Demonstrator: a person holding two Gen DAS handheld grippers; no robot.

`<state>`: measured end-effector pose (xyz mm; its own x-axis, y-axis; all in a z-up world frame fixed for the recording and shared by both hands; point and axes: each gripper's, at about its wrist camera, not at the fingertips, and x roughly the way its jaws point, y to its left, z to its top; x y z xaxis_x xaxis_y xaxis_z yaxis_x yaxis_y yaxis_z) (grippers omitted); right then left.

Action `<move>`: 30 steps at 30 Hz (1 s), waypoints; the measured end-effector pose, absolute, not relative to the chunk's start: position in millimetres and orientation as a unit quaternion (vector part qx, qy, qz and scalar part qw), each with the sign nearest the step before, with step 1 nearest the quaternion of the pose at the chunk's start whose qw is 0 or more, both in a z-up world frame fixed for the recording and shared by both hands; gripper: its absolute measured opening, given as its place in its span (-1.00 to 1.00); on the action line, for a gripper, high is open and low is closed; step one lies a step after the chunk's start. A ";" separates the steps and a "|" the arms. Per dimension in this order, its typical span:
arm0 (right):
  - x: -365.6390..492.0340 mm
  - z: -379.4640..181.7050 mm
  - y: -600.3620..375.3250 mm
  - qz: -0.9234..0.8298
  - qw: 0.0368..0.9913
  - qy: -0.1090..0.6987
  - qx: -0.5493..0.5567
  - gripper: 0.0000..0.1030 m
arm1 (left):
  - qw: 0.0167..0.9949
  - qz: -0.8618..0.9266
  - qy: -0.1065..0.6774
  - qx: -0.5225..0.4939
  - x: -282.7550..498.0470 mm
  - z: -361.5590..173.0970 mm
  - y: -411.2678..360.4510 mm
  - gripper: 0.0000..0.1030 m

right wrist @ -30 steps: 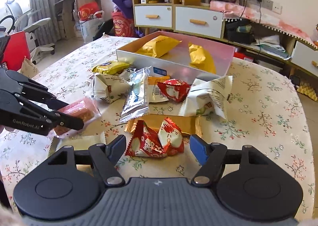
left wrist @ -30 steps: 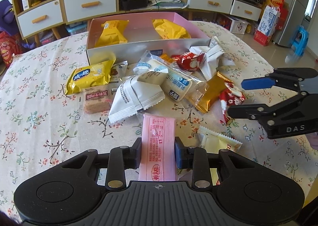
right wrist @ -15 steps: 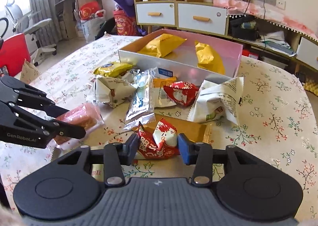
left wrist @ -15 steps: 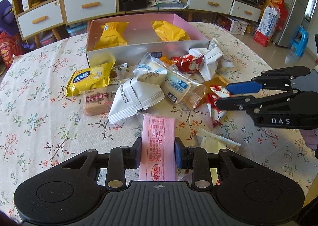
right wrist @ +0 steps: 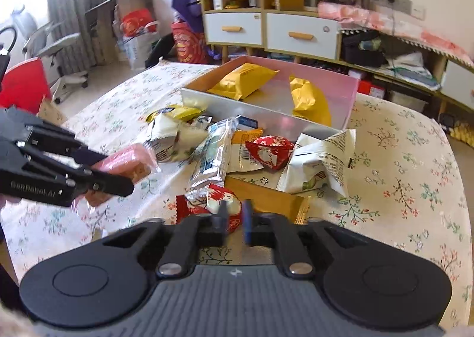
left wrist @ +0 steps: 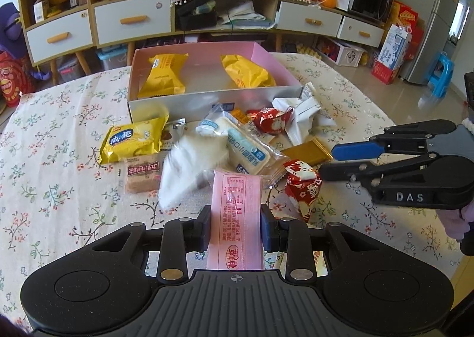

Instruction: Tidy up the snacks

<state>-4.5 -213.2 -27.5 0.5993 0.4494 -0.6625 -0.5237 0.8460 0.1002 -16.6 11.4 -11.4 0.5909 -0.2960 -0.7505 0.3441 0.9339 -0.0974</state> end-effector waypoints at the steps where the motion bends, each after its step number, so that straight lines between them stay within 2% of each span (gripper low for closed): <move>1: -3.0 -28.2 -211.9 0.271 0.891 0.360 -0.050 -0.30 | 0.891 -0.179 0.415 0.030 -16.5 -11.2 10.9 -0.43; 4: 2.3 -33.7 -206.7 0.276 0.883 0.378 -0.039 -0.21 | 0.891 -0.180 0.416 0.030 -16.2 -10.6 9.8 -0.43; 8: 6.1 -42.2 -193.6 0.285 0.873 0.394 -0.037 0.24 | 0.890 -0.175 0.419 0.033 -14.4 -10.7 8.8 -0.43; 9: 5.2 -43.8 -191.0 0.287 0.872 0.395 -0.039 0.30 | 0.890 -0.173 0.421 0.033 -13.7 -10.9 9.3 -0.43; 13: 7.2 -48.4 -178.5 0.285 0.871 0.396 -0.058 0.27 | 0.889 -0.165 0.427 0.032 -12.9 -12.8 12.1 -0.43; 14: 8.2 -49.9 -175.3 0.282 0.871 0.397 -0.065 0.18 | 0.888 -0.164 0.428 0.031 -12.7 -13.3 12.9 -0.43; 16: 10.0 -51.6 -172.6 0.274 0.870 0.402 -0.075 -0.21 | 0.888 -0.162 0.430 0.030 -12.6 -13.6 14.8 -0.43; 17: 11.1 -52.5 -172.0 0.273 0.869 0.405 -0.076 -0.29 | 0.888 -0.161 0.430 0.028 -12.6 -13.3 16.1 -0.43; 30: 6.3 -22.2 -179.8 0.280 0.883 0.372 -0.058 -0.36 | 0.900 -0.158 0.406 -0.003 1.0 7.1 21.9 -0.43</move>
<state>6.2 -179.8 -22.2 0.5667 0.4521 -0.6888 -0.5383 0.8361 0.1059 1.0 21.9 7.1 0.6194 -0.2876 -0.7305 0.2823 0.9498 -0.1345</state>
